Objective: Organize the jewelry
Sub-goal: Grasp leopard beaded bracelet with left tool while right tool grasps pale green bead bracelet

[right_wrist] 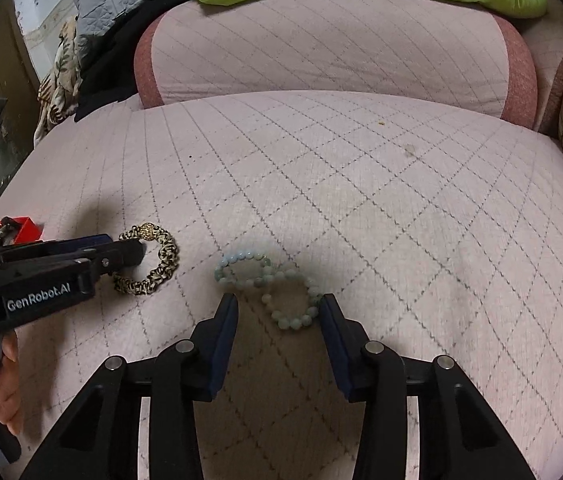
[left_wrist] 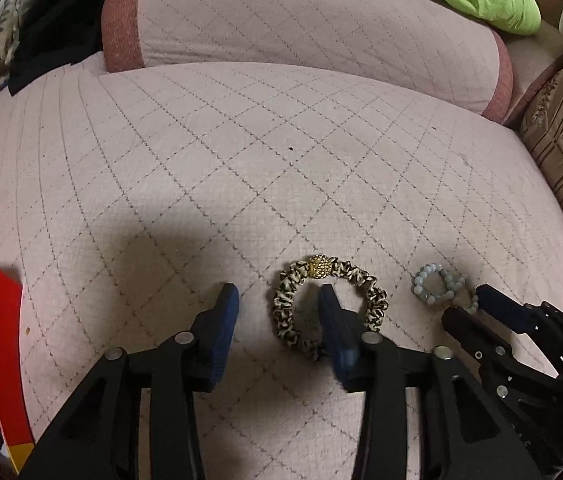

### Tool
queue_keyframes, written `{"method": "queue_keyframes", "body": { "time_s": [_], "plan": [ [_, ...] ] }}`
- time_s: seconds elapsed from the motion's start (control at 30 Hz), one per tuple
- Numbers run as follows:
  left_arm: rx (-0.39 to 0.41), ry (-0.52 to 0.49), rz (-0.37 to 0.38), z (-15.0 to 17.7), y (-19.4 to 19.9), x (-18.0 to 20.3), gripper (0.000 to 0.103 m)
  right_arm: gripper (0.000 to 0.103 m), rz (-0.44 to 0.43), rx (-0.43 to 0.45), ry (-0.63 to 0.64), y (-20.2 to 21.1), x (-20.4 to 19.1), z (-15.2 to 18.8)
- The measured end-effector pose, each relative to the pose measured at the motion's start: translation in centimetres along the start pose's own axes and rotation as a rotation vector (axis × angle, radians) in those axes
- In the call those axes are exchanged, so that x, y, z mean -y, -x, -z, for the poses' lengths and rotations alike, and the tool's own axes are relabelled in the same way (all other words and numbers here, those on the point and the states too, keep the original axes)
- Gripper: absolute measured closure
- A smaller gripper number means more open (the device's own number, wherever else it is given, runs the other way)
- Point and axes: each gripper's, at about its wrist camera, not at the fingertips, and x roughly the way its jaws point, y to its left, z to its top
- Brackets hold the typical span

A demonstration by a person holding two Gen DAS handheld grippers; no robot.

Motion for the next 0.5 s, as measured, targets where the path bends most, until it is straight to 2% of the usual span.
{"method": "queue_keyframes", "body": {
  "time_s": [0.03,0.1,0.13,0.17,0.2,0.23,0.3,0.33,0.5],
  "plan": [
    [0.008,-0.003,-0.001,0.1,0.0,0.3,0.052,0.060,0.015,0.001,0.009,-0.1,-0.2,0.1],
    [0.015,-0.019,-0.032,0.2,0.0,0.8,0.052,0.071,0.043,0.010,0.019,-0.1,-0.3,0.0],
    [0.018,-0.034,-0.052,0.2,0.1,1.1,0.052,0.083,0.048,0.011,0.020,-0.1,-0.3,-0.1],
    [0.014,-0.046,-0.066,0.2,0.2,1.3,0.054,0.089,0.046,0.012,0.014,0.0,-0.2,-0.1],
    [0.010,-0.051,-0.068,0.2,0.3,1.4,0.069,0.090,0.038,0.013,0.002,0.1,0.0,-0.1],
    [0.006,-0.061,-0.066,0.2,0.6,1.5,0.095,0.091,0.026,0.014,-0.010,0.2,0.2,-0.2],
    [-0.018,-0.066,-0.041,0.1,1.1,1.5,0.098,0.094,-0.013,0.013,-0.046,0.5,0.6,-0.2],
    [-0.018,-0.063,-0.033,0.1,1.4,1.4,0.098,0.101,-0.029,0.015,-0.057,0.7,0.6,-0.3],
    [0.005,-0.055,-0.008,0.9,4.5,0.8,0.098,0.102,-0.099,0.041,-0.100,3.2,0.4,-0.1]
  ]
}}
